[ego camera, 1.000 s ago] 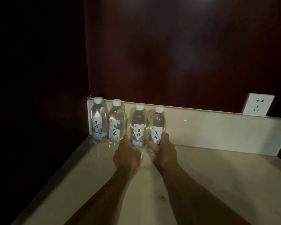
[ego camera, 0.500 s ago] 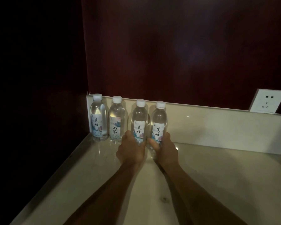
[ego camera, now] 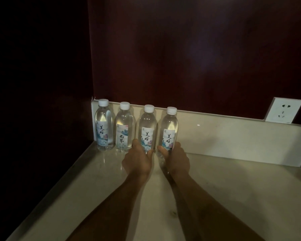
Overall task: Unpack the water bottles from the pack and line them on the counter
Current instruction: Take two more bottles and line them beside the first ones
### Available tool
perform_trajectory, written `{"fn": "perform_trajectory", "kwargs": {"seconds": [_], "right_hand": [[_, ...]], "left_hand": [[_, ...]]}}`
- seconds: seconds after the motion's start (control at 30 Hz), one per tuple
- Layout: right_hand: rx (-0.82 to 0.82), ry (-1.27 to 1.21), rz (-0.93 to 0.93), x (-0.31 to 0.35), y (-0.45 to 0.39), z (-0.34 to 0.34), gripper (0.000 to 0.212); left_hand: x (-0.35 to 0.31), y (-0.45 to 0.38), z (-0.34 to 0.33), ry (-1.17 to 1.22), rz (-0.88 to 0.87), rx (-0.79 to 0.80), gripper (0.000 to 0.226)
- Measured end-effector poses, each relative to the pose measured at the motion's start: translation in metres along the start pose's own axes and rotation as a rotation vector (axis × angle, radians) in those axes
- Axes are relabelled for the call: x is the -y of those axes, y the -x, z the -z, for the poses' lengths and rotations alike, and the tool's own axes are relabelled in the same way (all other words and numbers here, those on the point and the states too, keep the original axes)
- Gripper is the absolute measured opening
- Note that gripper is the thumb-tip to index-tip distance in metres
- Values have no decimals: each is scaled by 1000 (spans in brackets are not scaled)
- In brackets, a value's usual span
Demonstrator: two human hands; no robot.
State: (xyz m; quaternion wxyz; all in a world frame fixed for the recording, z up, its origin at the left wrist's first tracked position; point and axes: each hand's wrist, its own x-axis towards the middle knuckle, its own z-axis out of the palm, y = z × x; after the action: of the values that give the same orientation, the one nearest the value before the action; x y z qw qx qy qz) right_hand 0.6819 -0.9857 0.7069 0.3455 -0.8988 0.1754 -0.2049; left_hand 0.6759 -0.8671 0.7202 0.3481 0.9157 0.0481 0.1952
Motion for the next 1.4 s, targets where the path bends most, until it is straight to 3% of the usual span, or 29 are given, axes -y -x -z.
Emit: {"fn": "perform_trajectory", "kwargs": {"seconds": [0.27,0.43,1.4], "right_hand": [[-47,19,27,0,5,-2,48],[-30,-43,23,1,9,1,60],[-41,44,55,3,16,5,49]], "left_hand": [[-2,-3,-3,8,18,4,50],[-1,0,-2,-20,25,27,52],[-2,4,1,-23,52,56,49]]}}
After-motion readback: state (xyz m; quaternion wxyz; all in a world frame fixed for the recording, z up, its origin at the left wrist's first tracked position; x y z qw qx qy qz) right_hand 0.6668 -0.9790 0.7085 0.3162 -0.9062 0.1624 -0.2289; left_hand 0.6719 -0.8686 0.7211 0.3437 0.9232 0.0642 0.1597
